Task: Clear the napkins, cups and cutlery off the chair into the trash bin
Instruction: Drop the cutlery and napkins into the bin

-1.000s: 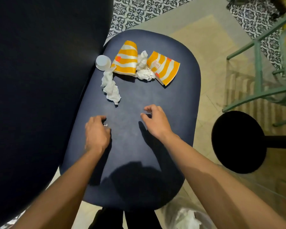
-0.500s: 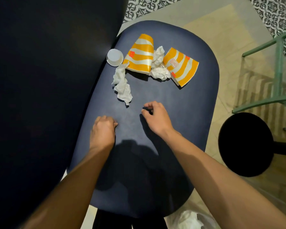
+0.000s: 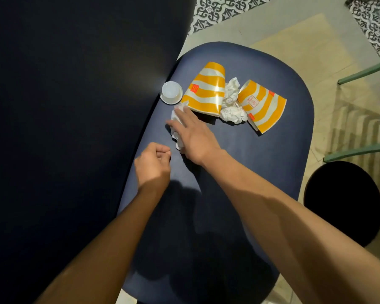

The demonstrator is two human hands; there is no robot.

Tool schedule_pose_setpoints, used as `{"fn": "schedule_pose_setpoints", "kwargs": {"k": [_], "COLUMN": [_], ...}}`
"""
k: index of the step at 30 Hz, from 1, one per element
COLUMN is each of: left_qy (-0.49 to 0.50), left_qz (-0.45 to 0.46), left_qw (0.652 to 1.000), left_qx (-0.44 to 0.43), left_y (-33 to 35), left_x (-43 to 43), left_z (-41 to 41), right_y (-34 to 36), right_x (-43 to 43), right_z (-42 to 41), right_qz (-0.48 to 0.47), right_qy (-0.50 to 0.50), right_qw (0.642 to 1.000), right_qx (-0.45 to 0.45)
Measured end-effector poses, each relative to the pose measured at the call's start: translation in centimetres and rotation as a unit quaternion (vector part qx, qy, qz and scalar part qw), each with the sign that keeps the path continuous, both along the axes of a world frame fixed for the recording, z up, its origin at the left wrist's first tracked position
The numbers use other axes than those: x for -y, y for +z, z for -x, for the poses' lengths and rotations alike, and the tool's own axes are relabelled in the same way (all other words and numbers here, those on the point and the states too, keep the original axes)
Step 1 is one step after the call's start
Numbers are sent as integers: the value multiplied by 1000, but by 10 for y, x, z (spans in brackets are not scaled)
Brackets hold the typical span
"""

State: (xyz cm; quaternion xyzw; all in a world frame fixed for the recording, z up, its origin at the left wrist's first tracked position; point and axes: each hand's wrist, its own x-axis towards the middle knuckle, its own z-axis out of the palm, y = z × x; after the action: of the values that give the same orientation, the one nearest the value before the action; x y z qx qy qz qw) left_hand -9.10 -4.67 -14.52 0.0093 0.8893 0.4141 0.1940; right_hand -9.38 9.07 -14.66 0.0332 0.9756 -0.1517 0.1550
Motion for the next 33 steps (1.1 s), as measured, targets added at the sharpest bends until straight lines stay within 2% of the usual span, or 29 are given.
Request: {"fn": "schedule_pose_setpoints", "kwargs": {"k": [3, 9, 11, 14, 16, 19, 22, 24, 27, 33], "left_qy": [27, 24, 38, 42, 12, -49, -107, -140, -181, -145], "left_qz": [-30, -49, -42, -19, -8, 33, 84, 145, 189, 175], "left_qw": [999, 998, 997, 997, 999, 998, 988, 975, 961, 973], "left_qx": [13, 21, 47, 60, 43, -17, -70, -94, -87, -34], "left_y": [-1, -1, -2, -3, -2, 0, 0, -3, -10, -18], "left_x": [-6, -21, -30, -42, -51, -62, -80, -83, -91, -106], "left_z": [7, 15, 21, 34, 45, 62, 78, 87, 98, 102], "right_y": [-2, -4, -8, -8, -6, 0, 13, 22, 28, 24], "right_x": [-3, 3, 4, 4, -4, -17, -37, -43, -58, -78], "right_z": [1, -14, -21, -25, -25, -28, -30, -28, -28, -36], "right_qz": [14, -2, 38, 147, 157, 136, 221, 210, 190, 181], "right_qy": [-24, -46, -74, -179, -228, -251, -330, -334, -345, -365], "right_qw": [998, 999, 996, 971, 961, 957, 909, 903, 900, 900], "right_qx": [47, 23, 35, 50, 28, -51, -130, -170, -186, -156]}}
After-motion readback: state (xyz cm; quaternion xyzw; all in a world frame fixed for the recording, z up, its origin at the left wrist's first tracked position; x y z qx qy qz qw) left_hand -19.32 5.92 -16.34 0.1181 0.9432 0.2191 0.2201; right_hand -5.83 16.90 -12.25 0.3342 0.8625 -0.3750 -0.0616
